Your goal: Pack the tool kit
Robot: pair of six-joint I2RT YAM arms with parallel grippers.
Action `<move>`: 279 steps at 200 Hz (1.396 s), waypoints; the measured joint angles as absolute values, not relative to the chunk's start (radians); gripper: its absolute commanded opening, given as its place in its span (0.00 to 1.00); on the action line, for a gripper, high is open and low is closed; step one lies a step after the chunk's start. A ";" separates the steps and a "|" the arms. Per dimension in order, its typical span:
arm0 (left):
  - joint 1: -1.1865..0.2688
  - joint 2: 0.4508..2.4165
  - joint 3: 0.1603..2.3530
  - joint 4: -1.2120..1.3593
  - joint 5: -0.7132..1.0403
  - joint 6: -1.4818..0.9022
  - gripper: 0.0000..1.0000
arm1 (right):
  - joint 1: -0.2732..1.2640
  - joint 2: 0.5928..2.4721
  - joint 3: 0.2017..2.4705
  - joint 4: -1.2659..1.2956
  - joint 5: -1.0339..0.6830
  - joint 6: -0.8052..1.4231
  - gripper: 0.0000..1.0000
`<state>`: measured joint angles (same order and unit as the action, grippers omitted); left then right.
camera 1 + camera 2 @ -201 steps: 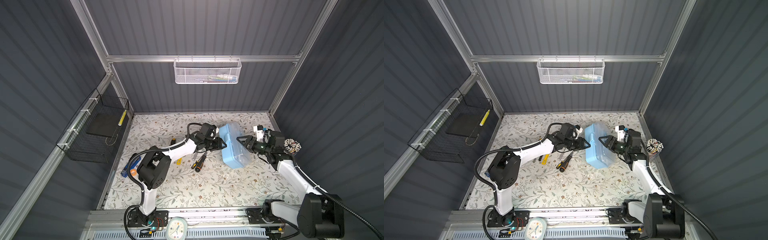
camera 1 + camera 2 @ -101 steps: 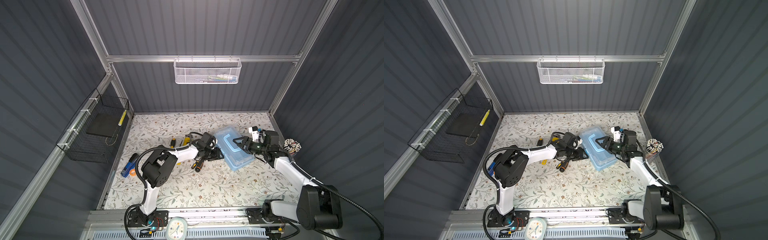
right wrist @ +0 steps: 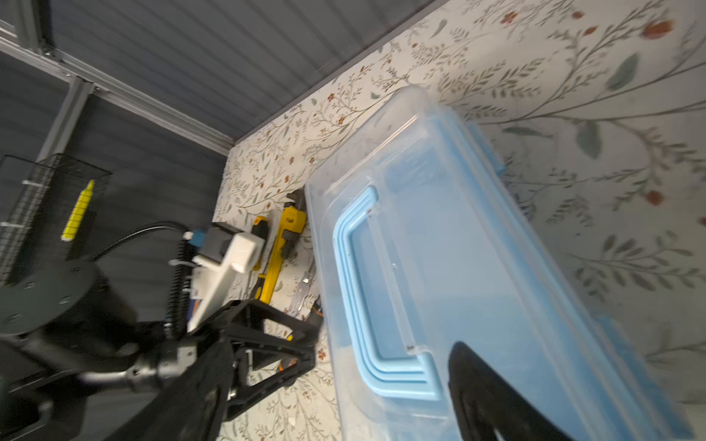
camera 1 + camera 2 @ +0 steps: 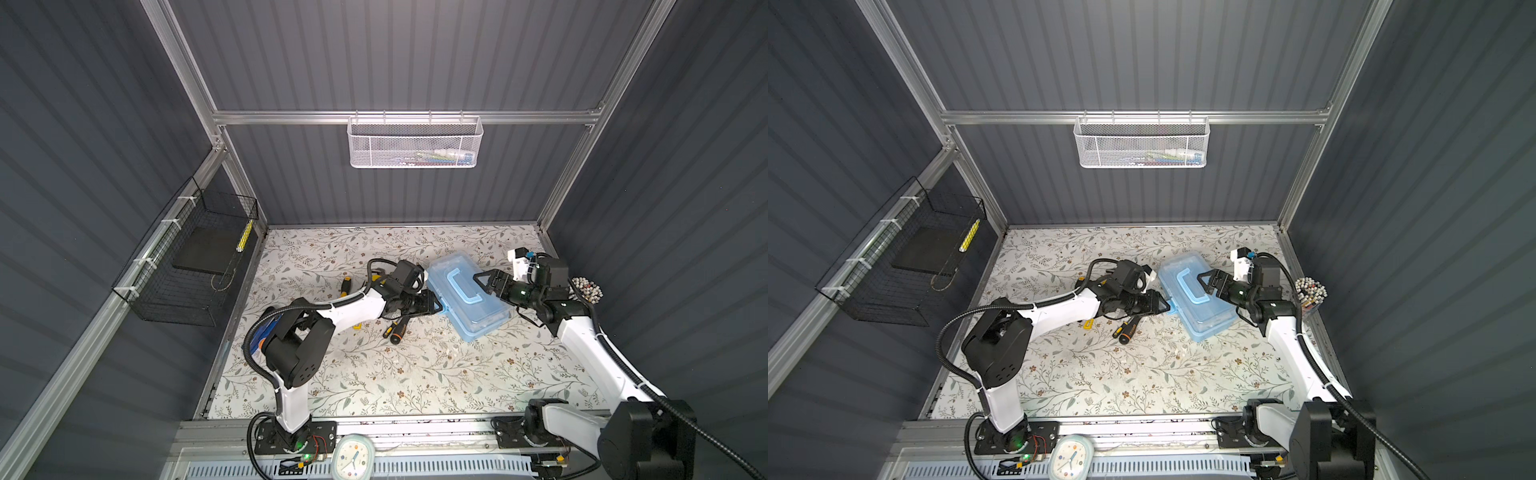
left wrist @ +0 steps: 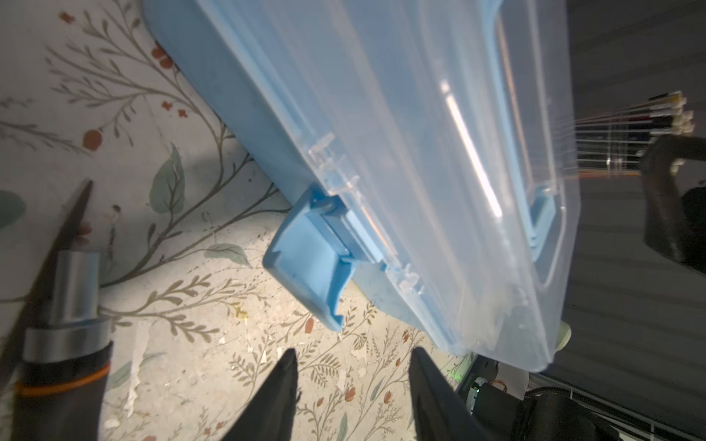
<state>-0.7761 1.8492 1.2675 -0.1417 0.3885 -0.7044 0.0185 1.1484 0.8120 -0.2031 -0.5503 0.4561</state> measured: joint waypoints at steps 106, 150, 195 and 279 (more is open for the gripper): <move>-0.776 1.895 1.374 -0.197 0.375 -0.659 0.43 | -0.075 1.164 0.691 -0.151 -0.499 0.390 0.99; -0.776 1.916 1.374 -0.112 0.451 -0.679 0.47 | -0.087 1.164 0.625 -0.097 -0.571 0.419 0.96; -0.776 1.940 1.374 -0.042 0.513 -0.703 0.49 | -0.092 1.133 0.596 -0.090 -0.611 0.448 0.91; -0.749 1.932 1.367 -0.010 0.540 -0.703 0.51 | -0.030 1.007 0.737 -0.356 -0.454 0.418 0.86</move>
